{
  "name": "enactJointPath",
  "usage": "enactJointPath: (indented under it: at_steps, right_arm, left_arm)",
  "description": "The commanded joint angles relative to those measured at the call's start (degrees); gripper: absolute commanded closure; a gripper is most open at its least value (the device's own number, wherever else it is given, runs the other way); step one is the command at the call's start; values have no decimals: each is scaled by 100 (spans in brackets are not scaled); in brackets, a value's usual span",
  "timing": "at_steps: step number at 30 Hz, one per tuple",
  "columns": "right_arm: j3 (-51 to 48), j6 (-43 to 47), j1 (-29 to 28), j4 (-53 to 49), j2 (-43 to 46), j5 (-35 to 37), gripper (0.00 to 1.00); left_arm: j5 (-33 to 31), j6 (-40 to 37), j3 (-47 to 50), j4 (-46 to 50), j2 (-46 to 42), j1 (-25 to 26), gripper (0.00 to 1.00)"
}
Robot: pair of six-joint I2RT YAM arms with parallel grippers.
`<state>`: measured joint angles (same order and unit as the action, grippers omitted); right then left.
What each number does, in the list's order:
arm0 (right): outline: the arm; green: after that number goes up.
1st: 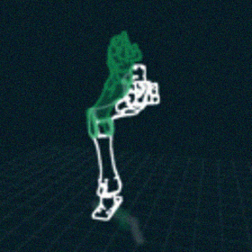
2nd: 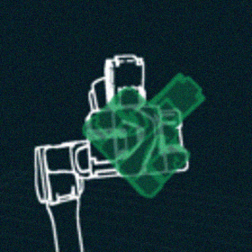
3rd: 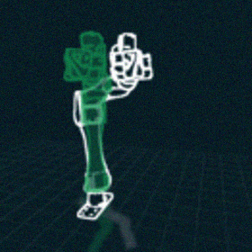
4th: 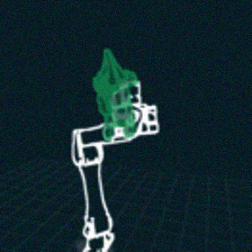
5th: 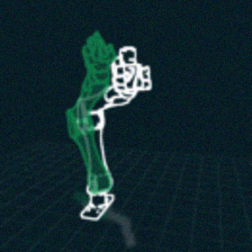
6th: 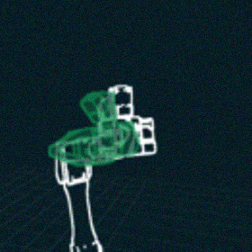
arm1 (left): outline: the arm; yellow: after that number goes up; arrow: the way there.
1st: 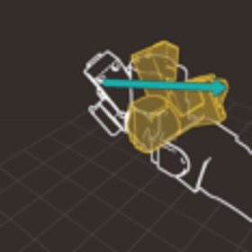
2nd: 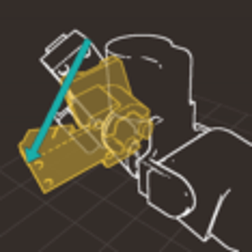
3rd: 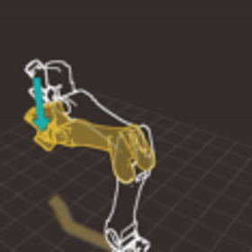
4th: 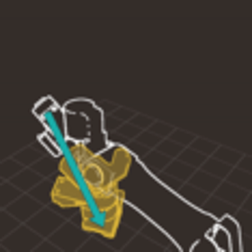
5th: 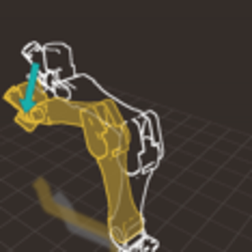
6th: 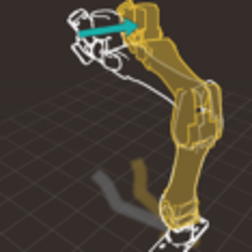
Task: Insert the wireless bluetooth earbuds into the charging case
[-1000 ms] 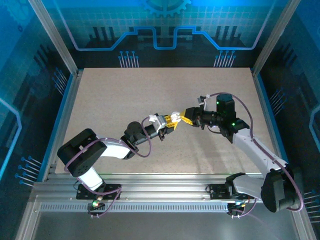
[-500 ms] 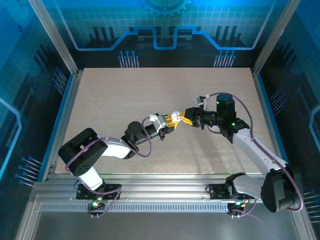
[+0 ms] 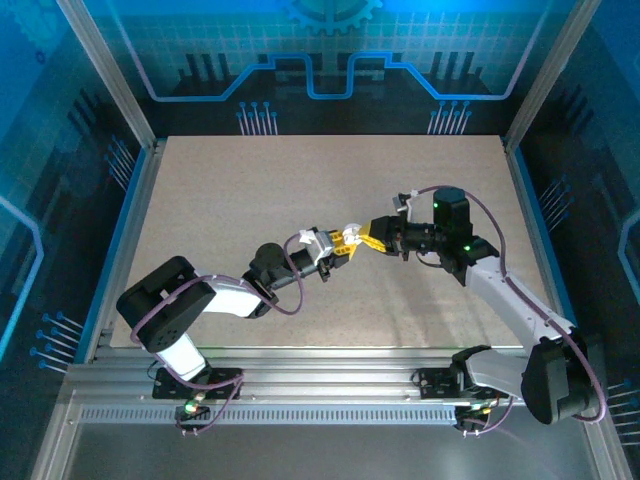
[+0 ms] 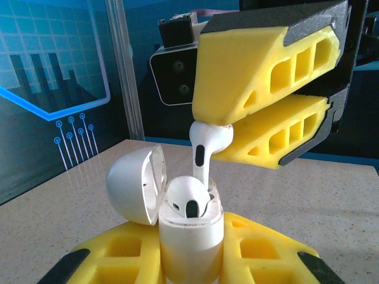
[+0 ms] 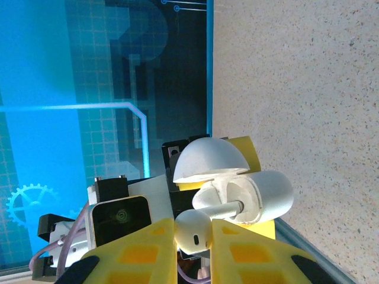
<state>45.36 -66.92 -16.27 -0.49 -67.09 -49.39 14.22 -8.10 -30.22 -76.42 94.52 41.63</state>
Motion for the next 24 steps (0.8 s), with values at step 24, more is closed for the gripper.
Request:
enactJointPath:
  at_steps: [24]
  right_arm:
    - [294,282,328,-504,-65,-802,81]
  left_arm:
    - [318,-352,-46,-382,-127,57,90]
